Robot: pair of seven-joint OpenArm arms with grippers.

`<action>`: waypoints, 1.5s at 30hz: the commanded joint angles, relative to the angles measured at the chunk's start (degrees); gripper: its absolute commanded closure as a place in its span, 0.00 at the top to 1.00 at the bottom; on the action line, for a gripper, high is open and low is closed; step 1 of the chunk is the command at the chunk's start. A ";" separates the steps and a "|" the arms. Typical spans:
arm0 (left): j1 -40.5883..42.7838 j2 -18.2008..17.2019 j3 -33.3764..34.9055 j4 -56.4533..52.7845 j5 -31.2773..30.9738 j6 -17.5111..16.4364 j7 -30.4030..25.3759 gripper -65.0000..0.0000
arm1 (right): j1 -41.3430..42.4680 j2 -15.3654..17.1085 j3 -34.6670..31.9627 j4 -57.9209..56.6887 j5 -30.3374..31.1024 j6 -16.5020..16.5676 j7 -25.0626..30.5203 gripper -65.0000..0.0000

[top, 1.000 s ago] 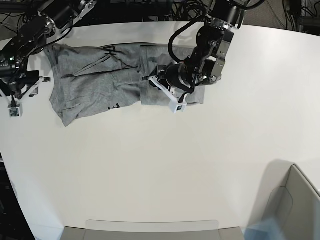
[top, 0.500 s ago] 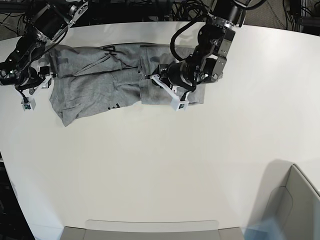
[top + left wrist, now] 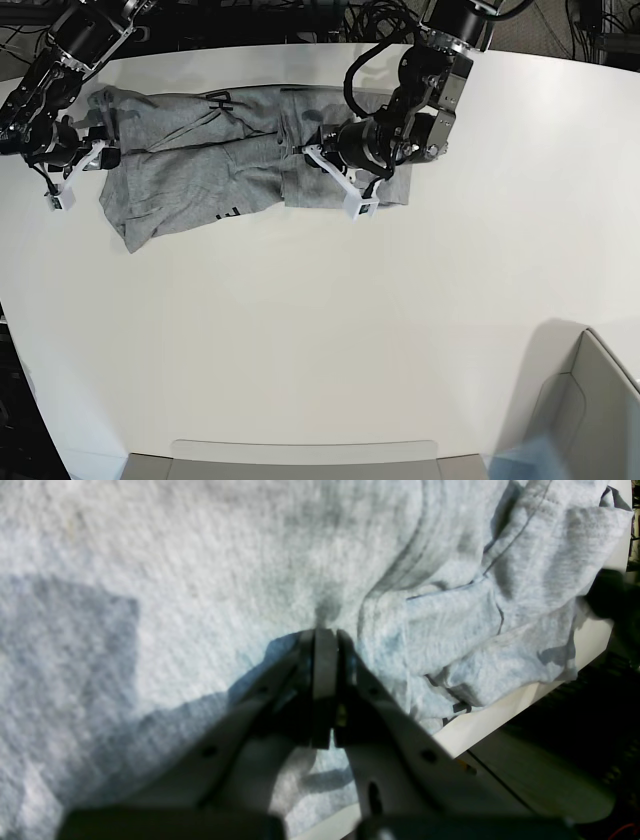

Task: Fold the T-shirt properly
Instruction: 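Grasp the doubled strip with both grippers at its folded edges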

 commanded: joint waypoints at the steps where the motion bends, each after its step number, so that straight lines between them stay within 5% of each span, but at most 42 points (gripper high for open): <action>1: -0.54 -0.02 -0.10 0.87 0.05 0.15 0.33 0.00 | 0.00 0.78 0.02 -1.33 -1.51 0.89 -1.65 0.41; 8: -0.45 -0.02 -0.19 0.87 0.05 0.15 0.33 0.00 | -2.03 1.22 -0.59 -10.30 -1.51 0.89 -0.73 0.41; 12: -0.45 -0.02 -0.10 0.87 0.05 0.15 0.33 0.00 | -2.73 0.87 -6.66 -11.79 -1.16 0.89 -0.73 0.41; 21: 0.78 -0.02 -0.19 0.96 0.05 0.24 0.50 0.00 | -2.64 -2.91 -10.61 -11.00 -1.42 0.89 -0.91 0.41; 24: 0.78 -0.02 -0.19 1.05 -0.13 0.24 0.77 0.00 | -2.20 -2.91 -12.46 -11.00 -1.42 0.89 -0.91 0.31; 28: 1.22 -0.02 -0.19 4.13 -0.21 0.24 0.94 0.00 | -0.44 -2.91 -12.11 -11.00 -2.56 0.89 -0.91 0.01; 35: 2.98 -1.43 -0.27 9.75 -0.30 0.24 1.03 0.00 | 4.48 -1.15 -11.84 -10.91 -2.56 0.89 -0.55 0.00; 39: 4.03 -1.52 -0.45 13.36 -0.30 0.24 1.03 0.00 | 7.91 0.78 -8.24 -11.00 -2.65 0.89 4.19 0.00; 45: 6.76 -1.78 -7.57 15.03 -0.30 0.15 1.03 0.00 | 11.43 2.98 -8.15 -11.26 -2.65 0.89 8.06 0.00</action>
